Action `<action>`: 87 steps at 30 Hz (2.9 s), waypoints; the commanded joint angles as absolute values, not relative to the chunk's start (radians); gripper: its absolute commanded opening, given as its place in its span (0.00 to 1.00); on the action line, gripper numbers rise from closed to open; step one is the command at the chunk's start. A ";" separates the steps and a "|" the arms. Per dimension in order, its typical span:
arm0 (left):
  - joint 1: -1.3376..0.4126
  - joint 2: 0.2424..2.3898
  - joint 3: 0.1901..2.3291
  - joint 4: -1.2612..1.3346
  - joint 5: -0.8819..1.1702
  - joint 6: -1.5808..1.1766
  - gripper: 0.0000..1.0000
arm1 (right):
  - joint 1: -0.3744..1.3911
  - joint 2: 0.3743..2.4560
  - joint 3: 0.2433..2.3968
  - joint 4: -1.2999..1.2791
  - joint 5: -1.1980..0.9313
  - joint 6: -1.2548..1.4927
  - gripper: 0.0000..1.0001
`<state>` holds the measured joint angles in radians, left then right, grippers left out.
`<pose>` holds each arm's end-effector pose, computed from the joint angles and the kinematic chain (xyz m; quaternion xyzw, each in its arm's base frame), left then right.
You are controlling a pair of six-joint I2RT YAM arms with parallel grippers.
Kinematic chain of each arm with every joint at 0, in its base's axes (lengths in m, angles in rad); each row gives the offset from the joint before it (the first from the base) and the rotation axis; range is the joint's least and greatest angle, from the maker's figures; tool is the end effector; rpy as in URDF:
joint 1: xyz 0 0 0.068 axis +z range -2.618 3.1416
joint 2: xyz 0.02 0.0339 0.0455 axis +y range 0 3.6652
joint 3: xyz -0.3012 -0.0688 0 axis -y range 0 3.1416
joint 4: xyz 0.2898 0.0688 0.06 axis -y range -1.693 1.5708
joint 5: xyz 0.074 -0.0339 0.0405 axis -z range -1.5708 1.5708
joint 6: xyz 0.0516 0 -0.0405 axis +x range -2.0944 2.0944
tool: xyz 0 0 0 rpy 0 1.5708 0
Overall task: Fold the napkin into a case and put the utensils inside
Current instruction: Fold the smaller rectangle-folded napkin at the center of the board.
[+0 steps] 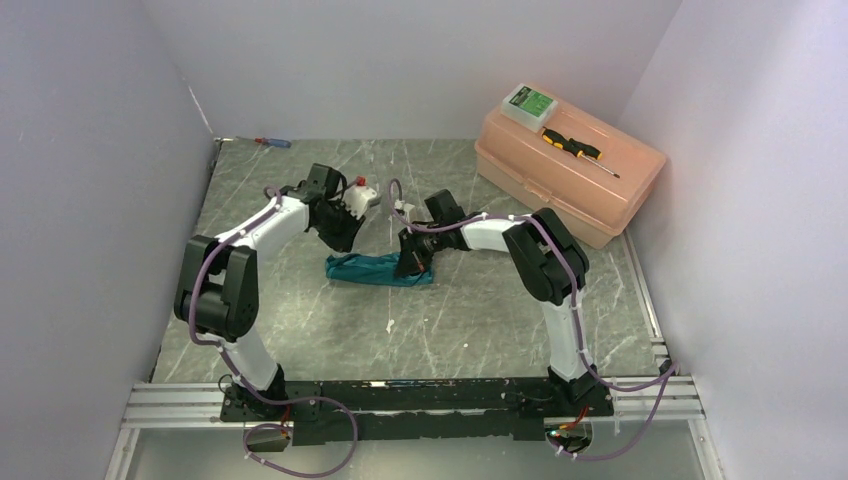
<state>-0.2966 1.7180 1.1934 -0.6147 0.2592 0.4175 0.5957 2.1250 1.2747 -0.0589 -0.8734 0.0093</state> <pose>0.3757 -0.1286 0.2057 0.3645 0.8979 -0.1132 0.2195 0.3756 0.3024 0.1069 -0.3792 0.7807 0.4695 0.1618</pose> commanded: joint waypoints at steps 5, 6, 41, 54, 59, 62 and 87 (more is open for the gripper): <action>-0.298 1.702 1.267 -0.731 0.407 0.348 0.28 | 0.602 2.178 1.276 -0.174 -0.821 -0.012 0.00; -0.298 1.701 1.270 -0.743 0.435 0.343 0.28 | 0.602 2.177 1.275 -0.176 -0.818 -0.011 0.00; -0.283 1.770 1.227 -0.647 0.614 0.400 0.03 | 0.600 2.180 1.280 -0.190 -0.915 0.023 0.00; -0.281 1.765 1.171 -0.596 0.510 0.469 0.03 | 0.601 2.149 1.309 -0.153 -0.940 0.090 0.00; -0.263 1.764 1.309 -0.651 0.506 0.466 0.03 | 0.600 2.184 1.321 -0.156 -0.933 0.106 0.00; -0.262 1.764 1.404 -0.732 0.556 0.456 0.03 | 0.594 2.206 1.318 -0.150 -0.935 0.117 0.00; -0.304 1.781 1.201 -0.638 0.579 0.563 0.03 | 0.575 2.217 1.325 -0.093 -1.029 0.160 0.00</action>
<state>-0.3065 1.7779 1.1748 -0.6704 0.5613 0.5613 0.5774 2.1937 1.3144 -0.0963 -1.0157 0.1837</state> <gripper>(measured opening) 0.033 0.010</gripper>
